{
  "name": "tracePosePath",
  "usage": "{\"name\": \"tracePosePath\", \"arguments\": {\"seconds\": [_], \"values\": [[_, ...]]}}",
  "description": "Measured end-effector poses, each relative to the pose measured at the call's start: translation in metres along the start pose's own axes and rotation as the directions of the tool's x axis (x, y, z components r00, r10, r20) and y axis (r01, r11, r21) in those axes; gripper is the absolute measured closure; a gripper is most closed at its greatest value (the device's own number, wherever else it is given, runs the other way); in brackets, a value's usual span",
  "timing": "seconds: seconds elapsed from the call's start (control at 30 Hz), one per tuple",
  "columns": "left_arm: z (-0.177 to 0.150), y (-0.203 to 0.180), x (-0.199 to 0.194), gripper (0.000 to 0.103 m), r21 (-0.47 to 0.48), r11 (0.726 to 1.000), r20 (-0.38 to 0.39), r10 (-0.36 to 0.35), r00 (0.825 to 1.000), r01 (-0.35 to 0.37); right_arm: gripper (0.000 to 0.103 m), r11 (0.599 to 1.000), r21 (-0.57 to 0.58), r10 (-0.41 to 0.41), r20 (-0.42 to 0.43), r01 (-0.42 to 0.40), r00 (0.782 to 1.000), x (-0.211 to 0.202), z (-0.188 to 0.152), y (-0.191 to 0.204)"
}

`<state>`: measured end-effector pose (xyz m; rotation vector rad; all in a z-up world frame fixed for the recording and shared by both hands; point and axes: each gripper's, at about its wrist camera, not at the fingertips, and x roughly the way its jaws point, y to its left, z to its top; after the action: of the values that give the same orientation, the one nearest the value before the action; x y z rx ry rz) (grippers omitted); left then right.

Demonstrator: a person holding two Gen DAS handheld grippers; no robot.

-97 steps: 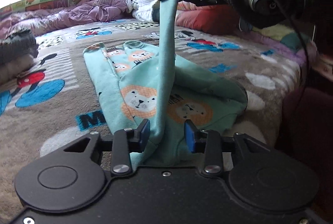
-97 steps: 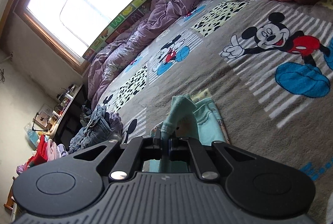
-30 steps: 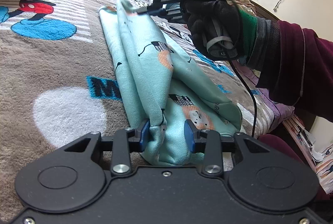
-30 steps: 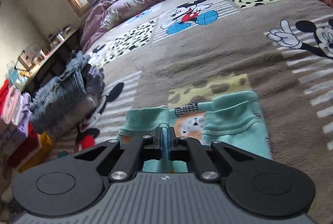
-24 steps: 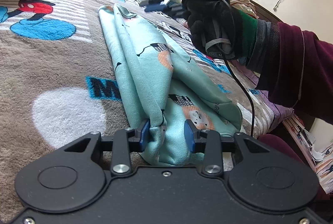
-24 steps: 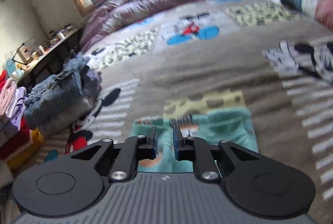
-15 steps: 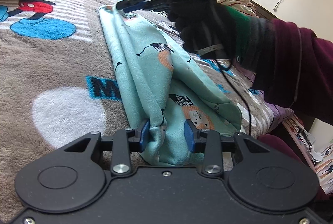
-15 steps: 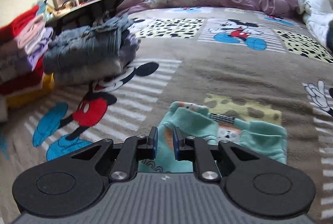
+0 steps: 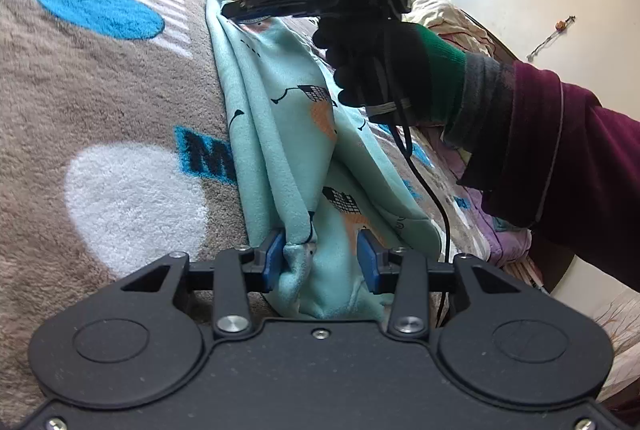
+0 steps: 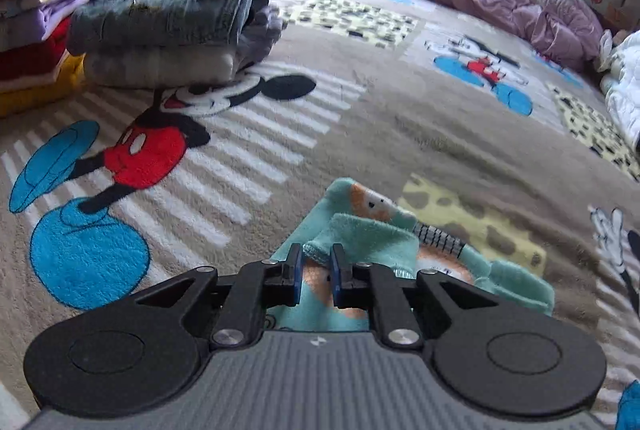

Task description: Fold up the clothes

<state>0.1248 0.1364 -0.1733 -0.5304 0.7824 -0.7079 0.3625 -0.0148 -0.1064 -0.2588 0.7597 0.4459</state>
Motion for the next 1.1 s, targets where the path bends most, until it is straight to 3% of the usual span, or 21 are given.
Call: {"name": "tracePosePath", "arguments": {"seconds": [0.13,0.27,0.43,0.53,0.7,0.77,0.83,0.9,0.93,1.1], "values": [[-0.001,-0.006,-0.01,0.064,0.045,0.999,0.016,0.025,1.0,-0.025,0.087,0.999,0.048,0.014,0.101,-0.019,0.995,-0.037,-0.005,-0.007],[0.0,-0.004,-0.029,0.064,0.042,0.998,0.06,0.043,0.997,-0.046,0.087,0.997,0.021,0.07,0.144,-0.074,0.987,-0.081,-0.027,0.004],[0.005,0.02,-0.062,0.056,-0.127,0.992,0.202,0.051,0.978,-0.026,0.085,0.985,-0.065,0.168,0.151,-0.159,0.974,-0.128,-0.075,0.045],[0.005,0.031,-0.067,0.056,-0.208,0.977,0.224,0.084,0.971,-0.036,0.083,0.974,-0.138,0.199,0.125,-0.182,0.972,-0.138,-0.104,0.076],[0.005,0.032,-0.066,0.056,-0.2,0.978,0.216,0.104,0.971,-0.06,0.079,0.973,-0.209,0.114,0.081,-0.095,0.99,-0.132,-0.138,0.111],[0.007,0.032,-0.062,0.053,-0.199,0.978,0.214,0.103,0.971,-0.06,0.079,0.977,-0.202,0.101,0.136,-0.072,0.986,-0.144,-0.143,0.117],[0.005,0.031,-0.063,0.048,-0.189,0.98,0.221,0.109,0.969,-0.068,0.071,0.978,-0.203,0.09,0.175,-0.054,0.98,-0.154,-0.145,0.123],[0.004,0.029,-0.062,0.044,-0.18,0.981,0.222,0.114,0.968,-0.074,0.069,0.973,-0.225,0.069,0.068,-0.052,0.995,-0.14,-0.151,0.128],[0.003,0.028,-0.062,0.043,-0.176,0.981,0.222,0.116,0.968,-0.077,0.069,0.973,-0.226,0.06,0.069,-0.043,0.996,-0.14,-0.153,0.129],[0.002,0.012,-0.049,0.03,-0.103,0.99,0.191,0.116,0.975,-0.097,0.069,0.988,-0.157,0.041,0.184,-0.012,0.982,-0.189,-0.165,0.122]]}}
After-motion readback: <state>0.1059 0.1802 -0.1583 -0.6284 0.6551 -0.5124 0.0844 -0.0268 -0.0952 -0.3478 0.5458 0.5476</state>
